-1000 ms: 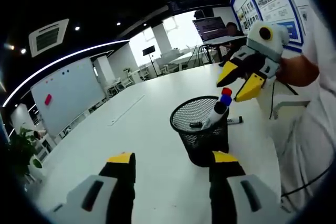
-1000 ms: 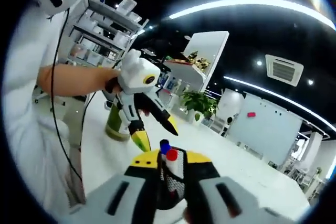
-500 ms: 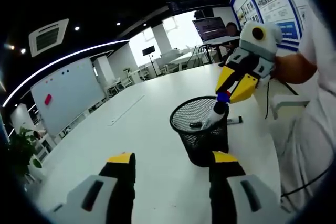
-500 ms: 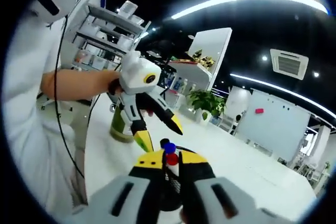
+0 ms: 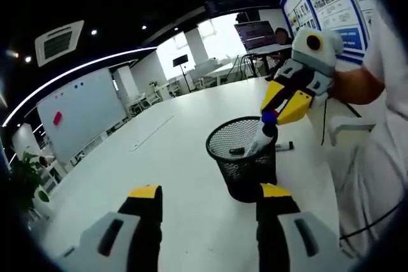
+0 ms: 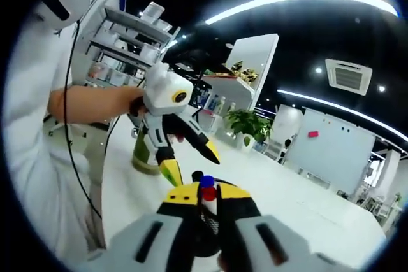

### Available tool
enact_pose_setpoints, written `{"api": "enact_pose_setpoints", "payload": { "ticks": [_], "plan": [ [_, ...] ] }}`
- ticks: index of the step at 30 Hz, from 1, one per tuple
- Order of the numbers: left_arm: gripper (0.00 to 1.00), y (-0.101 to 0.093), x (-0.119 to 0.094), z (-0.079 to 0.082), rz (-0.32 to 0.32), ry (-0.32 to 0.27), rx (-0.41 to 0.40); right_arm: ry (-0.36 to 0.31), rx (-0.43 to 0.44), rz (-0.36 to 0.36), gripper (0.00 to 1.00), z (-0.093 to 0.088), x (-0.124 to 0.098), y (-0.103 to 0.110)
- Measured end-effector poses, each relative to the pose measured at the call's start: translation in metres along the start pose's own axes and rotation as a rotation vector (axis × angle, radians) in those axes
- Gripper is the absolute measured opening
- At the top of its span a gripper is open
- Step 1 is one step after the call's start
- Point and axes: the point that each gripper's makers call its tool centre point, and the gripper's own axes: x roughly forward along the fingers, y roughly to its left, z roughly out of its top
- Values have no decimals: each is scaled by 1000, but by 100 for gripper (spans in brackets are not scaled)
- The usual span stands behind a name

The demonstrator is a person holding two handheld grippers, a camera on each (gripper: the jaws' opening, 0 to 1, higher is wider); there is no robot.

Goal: Pick up the whiteboard markers from the pen holder and place them facing the whiteboard neatly

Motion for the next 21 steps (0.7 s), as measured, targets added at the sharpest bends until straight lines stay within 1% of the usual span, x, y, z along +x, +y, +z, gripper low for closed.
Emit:
{"api": "enact_pose_setpoints", "payload": {
  "ticks": [14, 17, 19, 21],
  "plan": [
    [61, 0, 1, -2, -11, 3, 2, -28, 78, -60, 9, 4, -6, -12],
    [60, 0, 1, -2, -14, 5, 5, -40, 94, -75, 9, 7, -7, -15],
    [60, -1, 1, -3, -15, 9, 8, -59, 106, -98, 9, 12, -10, -20],
    [59, -1, 1, -3, -16, 8, 10, -71, 122, -106, 9, 15, -11, -23]
  ]
}}
